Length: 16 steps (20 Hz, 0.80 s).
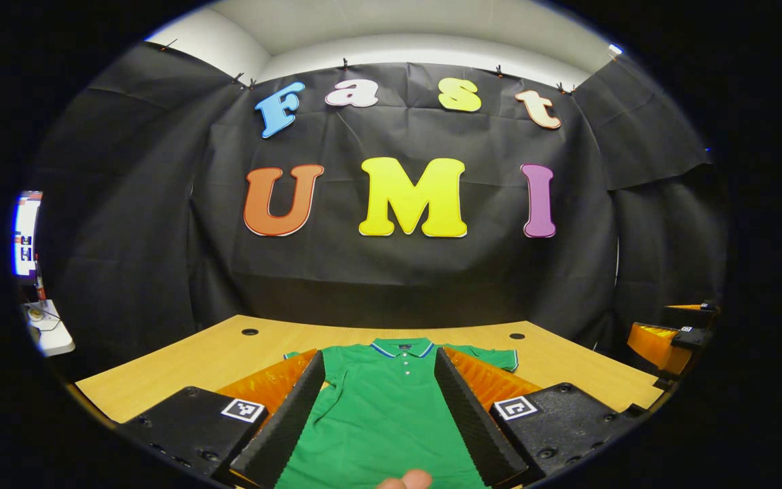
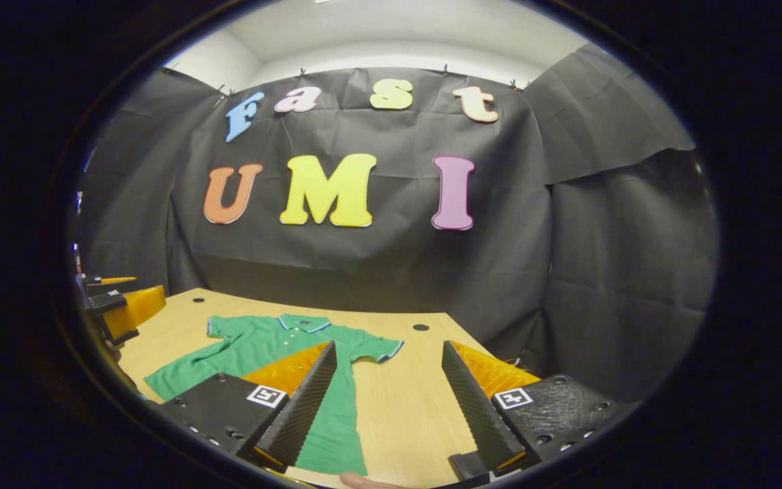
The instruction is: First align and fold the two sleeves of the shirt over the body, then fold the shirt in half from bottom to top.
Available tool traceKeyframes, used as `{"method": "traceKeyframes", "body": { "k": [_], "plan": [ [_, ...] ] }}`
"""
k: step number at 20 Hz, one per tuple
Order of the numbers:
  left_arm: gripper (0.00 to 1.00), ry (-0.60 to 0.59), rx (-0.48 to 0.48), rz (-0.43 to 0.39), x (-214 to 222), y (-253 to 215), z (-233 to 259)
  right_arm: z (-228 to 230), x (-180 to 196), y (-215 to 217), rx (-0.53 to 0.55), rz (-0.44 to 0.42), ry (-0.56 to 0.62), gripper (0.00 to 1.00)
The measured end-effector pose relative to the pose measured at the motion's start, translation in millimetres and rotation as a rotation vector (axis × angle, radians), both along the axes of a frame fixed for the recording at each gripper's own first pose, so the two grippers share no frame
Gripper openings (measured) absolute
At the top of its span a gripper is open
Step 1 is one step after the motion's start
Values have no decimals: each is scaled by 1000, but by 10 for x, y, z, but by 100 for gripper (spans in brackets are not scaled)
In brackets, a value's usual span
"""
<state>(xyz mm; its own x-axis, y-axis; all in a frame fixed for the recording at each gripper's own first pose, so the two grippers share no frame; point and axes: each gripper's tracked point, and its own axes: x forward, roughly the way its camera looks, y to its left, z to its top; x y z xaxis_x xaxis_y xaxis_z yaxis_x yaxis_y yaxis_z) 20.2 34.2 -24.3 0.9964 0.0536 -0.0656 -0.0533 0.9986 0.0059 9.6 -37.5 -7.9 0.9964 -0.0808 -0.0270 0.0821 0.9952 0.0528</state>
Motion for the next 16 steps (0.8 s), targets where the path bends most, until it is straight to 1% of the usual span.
{"method": "traceKeyframes", "body": {
  "k": [1, 2, 5, 7, 8, 9, 11, 12, 14, 16],
  "plan": [
    [100, 4, 1, -1, 12, 6, -14, -10, 8, -28, 4, -2, 4, 97],
    [100, 9, 3, 2, 31, 5, -39, -25, 27, -49, 7, -4, 8, 95],
    [100, 22, 11, 5, 67, 16, -90, -66, 68, -73, 6, -9, 22, 94],
    [100, 25, 20, 7, 77, 9, -105, -106, 136, -54, 2, -3, 35, 94],
    [100, 25, 23, 8, 82, -6, -117, -126, 195, -23, 2, 5, 44, 97],
    [100, 25, 26, 10, 94, -9, -128, -124, 263, 6, 1, 13, 51, 97],
    [100, 14, 27, 16, 121, 0, -118, -140, 469, 22, -4, 20, 71, 97],
    [100, 7, 22, 23, 128, 15, -112, -162, 596, 39, -1, 25, 91, 95],
    [100, 0, 16, 17, 203, -27, -134, -211, 914, 67, 28, 41, 135, 97],
    [100, 9, 21, 16, 303, -20, -148, -284, 1279, 62, 62, 48, 189, 95]
  ]
}}
